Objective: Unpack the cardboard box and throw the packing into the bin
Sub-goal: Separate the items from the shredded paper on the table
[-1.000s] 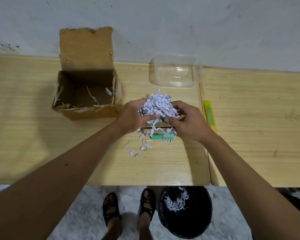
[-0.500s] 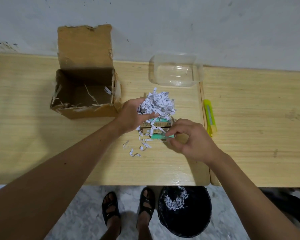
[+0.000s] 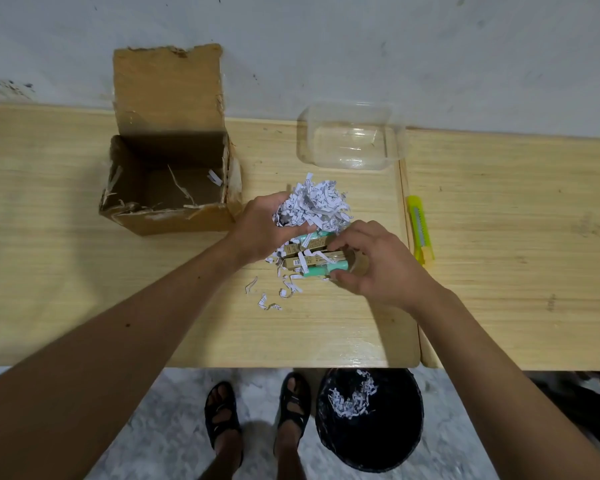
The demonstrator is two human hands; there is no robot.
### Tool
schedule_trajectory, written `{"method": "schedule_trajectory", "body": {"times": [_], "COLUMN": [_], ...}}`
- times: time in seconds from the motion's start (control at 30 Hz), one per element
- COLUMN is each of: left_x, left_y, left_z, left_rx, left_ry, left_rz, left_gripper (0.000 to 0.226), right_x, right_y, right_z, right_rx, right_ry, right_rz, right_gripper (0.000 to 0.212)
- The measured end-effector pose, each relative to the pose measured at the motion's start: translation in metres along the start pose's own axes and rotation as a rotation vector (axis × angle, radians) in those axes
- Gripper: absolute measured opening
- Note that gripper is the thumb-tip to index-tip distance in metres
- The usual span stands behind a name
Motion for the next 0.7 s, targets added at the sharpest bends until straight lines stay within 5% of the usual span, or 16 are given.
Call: {"method": "schedule_trajectory", "body": {"times": [0.37,0.7], "left_x": [-0.001,-0.001], "left_y": [-0.001,0.000], "left_z": [0.002,0.005], "left_rx": [-0.035,-0.042], "left_ry": [-0.015,-0.017], "left_rz": [-0.011,-0.001], "left_gripper": [0.058,0.052], "right_x": [0.005,-0.010], "right_y": [-0.020,-0.023], "right_z": [0.002,0.018], "right_rx": [-0.074,0.049], "right_ry": [-0.063,0.064], "right_rz": [0.363,-0.035], "right_gripper": [0.050,0.045]}}
Point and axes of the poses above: each hand's wrist, its own z-axis away from the middle knuckle, its own x-axis out of the palm, y = z × x, the point moved 9 cm from there along -z, towards the middle knuckle, and after that the axes turned 11 degrees about -z, right-handed, at the moved point
